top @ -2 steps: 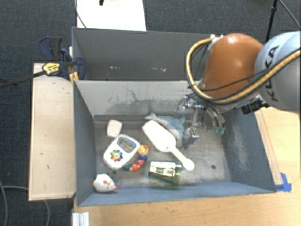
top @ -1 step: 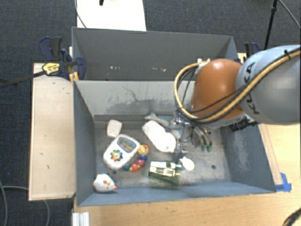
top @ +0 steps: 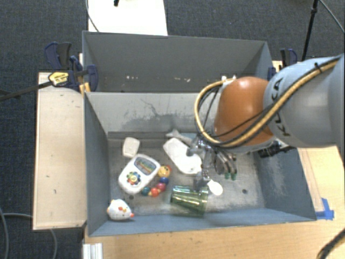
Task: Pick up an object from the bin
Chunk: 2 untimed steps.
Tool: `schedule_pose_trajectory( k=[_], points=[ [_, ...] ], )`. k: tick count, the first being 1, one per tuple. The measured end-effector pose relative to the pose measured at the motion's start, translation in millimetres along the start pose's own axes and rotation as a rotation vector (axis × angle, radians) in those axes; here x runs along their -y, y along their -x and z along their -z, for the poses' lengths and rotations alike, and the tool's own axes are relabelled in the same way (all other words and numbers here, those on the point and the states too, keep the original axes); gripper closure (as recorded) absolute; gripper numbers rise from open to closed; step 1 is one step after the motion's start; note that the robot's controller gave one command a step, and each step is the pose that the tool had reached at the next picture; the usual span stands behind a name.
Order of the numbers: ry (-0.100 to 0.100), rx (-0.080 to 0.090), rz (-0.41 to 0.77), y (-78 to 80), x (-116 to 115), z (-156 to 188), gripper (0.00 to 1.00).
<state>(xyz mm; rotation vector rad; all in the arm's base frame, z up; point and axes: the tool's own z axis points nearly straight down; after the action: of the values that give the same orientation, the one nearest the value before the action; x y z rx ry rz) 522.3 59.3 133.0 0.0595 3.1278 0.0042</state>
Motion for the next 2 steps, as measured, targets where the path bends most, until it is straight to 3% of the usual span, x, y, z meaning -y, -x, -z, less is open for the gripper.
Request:
schedule_pose_trajectory(
  k=[1, 2],
  points=[
    [0.003, 0.006, -0.166, -29.1, -3, -2, 0.00],
    [0.022, 0.011, -0.261, -15.1, -9, -27, 0.00]
  ],
)
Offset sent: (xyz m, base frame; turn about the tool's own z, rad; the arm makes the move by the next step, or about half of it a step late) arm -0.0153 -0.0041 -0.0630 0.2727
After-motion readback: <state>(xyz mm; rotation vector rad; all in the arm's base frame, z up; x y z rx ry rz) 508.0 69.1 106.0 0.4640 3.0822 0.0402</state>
